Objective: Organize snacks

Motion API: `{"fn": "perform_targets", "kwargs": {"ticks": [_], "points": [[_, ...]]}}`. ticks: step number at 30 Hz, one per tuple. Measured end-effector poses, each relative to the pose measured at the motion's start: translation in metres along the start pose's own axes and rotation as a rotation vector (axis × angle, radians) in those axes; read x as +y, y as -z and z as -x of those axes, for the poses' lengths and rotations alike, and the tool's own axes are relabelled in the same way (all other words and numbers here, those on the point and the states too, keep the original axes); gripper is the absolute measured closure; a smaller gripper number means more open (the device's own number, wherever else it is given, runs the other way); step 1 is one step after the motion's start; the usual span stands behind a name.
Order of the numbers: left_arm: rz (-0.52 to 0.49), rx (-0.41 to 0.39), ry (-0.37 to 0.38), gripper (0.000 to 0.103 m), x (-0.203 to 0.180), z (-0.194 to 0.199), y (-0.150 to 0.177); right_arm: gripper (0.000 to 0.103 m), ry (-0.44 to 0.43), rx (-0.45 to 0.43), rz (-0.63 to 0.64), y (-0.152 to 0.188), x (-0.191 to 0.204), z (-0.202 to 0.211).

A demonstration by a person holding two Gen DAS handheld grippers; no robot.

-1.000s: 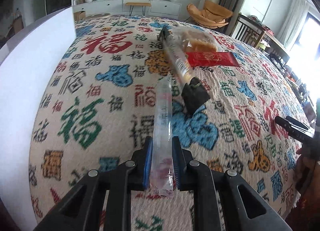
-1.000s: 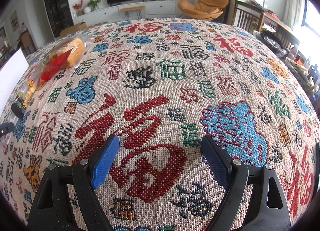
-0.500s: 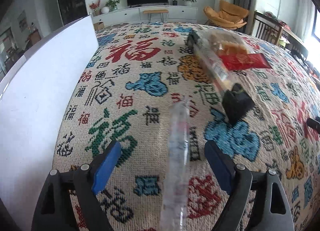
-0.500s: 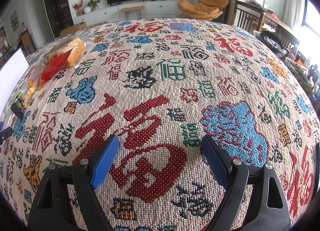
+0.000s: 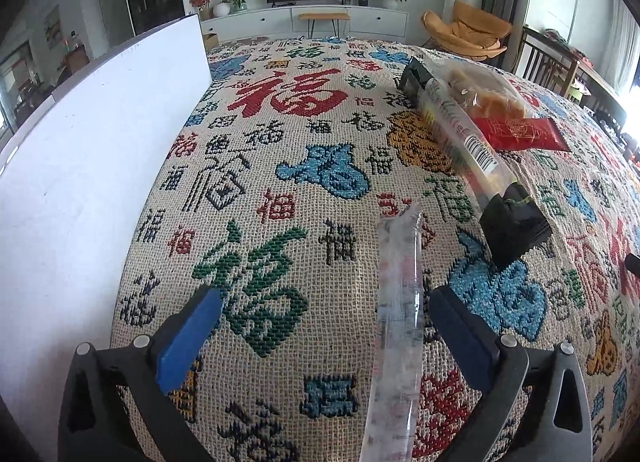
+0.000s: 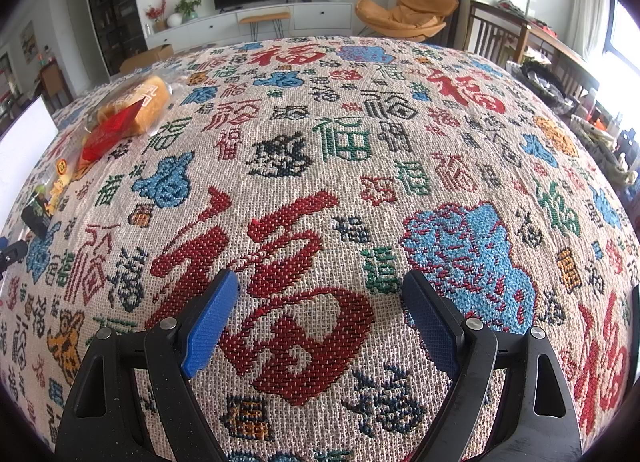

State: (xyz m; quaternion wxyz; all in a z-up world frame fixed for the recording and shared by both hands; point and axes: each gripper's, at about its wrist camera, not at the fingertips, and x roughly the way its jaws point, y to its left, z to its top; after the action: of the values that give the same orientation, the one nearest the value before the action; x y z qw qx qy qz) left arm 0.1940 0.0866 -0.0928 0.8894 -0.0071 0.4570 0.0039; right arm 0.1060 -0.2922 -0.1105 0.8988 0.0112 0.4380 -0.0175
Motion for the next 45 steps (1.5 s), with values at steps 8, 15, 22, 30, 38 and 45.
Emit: {"fn": "perform_targets", "kwargs": {"ticks": [8,15,22,30,38,45], "points": [[0.0,-0.001,0.001,0.0,0.0,0.0,0.0,0.016,0.002,0.0,0.001,0.0,0.0,0.0],[0.0,-0.001,0.001,0.0,0.0,0.0,0.0,0.014,0.003,0.001,-0.004,0.0,0.001,0.001],[0.0,-0.002,0.001,0.0,0.0,0.0,0.001,0.015,-0.612,-0.058,-0.307,-0.054,0.028,-0.024],[0.0,-0.002,0.002,0.0,0.0,0.0,0.001,0.085,-0.703,0.136,-0.347,-0.114,0.094,-0.102],[0.0,-0.002,0.001,0.0,0.0,0.0,0.001,0.09,-0.619,0.01,-0.332,-0.059,0.024,-0.03],[0.0,-0.003,0.002,0.0,0.0,0.0,0.001,0.022,-0.226,-0.026,-0.179,0.023,-0.024,0.028]]}}
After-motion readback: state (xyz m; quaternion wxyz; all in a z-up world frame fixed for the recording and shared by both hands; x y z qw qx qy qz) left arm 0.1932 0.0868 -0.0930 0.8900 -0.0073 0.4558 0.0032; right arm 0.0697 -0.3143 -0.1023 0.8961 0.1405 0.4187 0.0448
